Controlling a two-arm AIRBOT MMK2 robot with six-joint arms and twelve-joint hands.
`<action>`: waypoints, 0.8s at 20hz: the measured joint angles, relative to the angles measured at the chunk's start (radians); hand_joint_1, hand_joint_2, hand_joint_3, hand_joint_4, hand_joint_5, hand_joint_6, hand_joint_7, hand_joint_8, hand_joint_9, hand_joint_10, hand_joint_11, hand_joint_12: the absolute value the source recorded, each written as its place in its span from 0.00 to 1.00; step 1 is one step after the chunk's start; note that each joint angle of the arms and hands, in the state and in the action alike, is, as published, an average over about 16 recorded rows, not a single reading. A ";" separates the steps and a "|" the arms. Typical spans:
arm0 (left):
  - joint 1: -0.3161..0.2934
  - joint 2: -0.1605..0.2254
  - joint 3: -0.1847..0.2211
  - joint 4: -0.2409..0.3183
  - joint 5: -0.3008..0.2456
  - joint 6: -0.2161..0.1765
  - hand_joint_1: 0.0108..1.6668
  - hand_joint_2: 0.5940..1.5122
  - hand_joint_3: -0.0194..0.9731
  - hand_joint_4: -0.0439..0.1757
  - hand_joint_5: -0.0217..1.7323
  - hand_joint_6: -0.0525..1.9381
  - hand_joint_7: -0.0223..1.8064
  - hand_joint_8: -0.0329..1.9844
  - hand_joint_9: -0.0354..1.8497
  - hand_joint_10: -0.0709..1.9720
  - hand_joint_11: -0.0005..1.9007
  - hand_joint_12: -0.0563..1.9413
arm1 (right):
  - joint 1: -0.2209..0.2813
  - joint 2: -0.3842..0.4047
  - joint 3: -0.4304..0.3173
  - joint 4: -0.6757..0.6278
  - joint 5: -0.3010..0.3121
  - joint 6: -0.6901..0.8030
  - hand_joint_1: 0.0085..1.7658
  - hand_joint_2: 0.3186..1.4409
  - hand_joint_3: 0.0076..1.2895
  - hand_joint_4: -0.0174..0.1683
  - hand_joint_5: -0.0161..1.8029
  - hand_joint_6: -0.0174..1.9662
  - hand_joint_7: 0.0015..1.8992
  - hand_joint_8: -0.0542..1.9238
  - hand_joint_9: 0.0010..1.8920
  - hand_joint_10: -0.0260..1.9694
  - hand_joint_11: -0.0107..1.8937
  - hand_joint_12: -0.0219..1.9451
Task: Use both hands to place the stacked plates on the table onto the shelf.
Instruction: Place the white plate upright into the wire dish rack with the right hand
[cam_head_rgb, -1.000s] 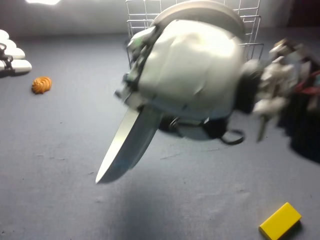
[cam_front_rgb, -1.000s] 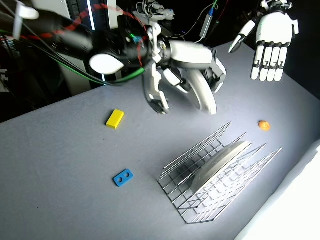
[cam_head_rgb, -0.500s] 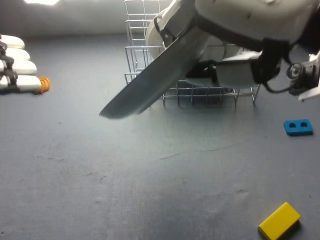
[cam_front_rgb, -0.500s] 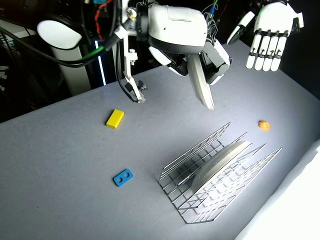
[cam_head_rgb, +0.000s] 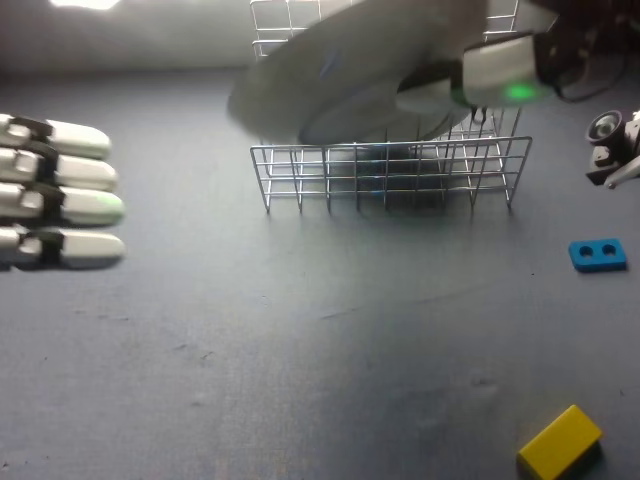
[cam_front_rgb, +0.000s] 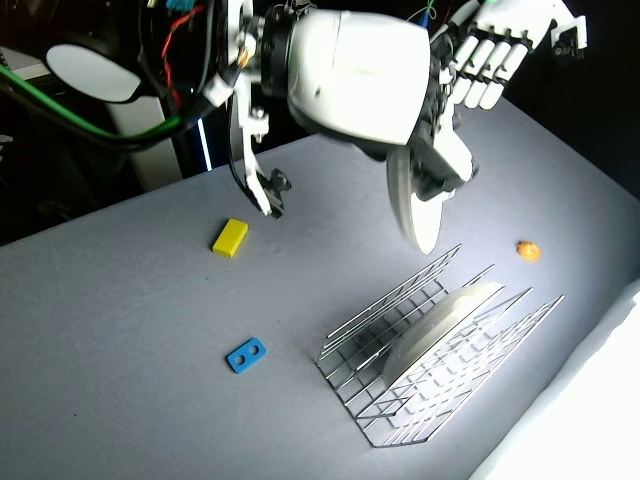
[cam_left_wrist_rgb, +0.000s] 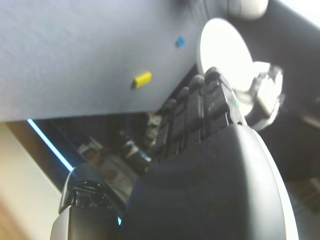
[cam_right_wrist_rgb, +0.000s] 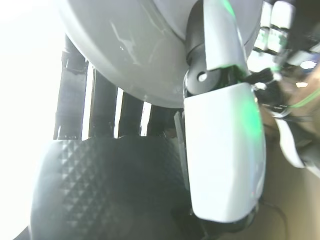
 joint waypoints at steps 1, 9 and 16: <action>-0.019 0.001 -0.007 0.019 -0.010 -0.002 0.01 0.58 0.04 0.20 0.03 0.03 0.02 0.02 0.03 0.04 0.01 0.03 | 0.002 -0.002 0.011 0.014 -0.005 0.010 0.69 0.57 0.01 0.23 0.58 0.45 0.59 0.42 0.56 0.28 0.36 0.65; -0.149 -0.002 -0.063 0.123 -0.047 -0.015 0.01 0.58 0.04 0.20 0.02 0.03 0.02 0.02 0.03 0.04 0.01 0.03 | 0.002 -0.039 0.097 0.082 -0.028 0.078 0.69 0.57 0.01 0.20 0.58 0.45 0.59 0.42 0.56 0.27 0.36 0.64; -0.176 -0.008 -0.084 0.146 -0.073 -0.037 0.01 0.58 0.04 0.20 0.02 0.03 0.02 0.02 0.03 0.04 0.01 0.03 | -0.008 -0.091 0.167 0.137 -0.042 0.108 0.69 0.57 0.01 0.18 0.57 0.45 0.59 0.42 0.57 0.26 0.36 0.64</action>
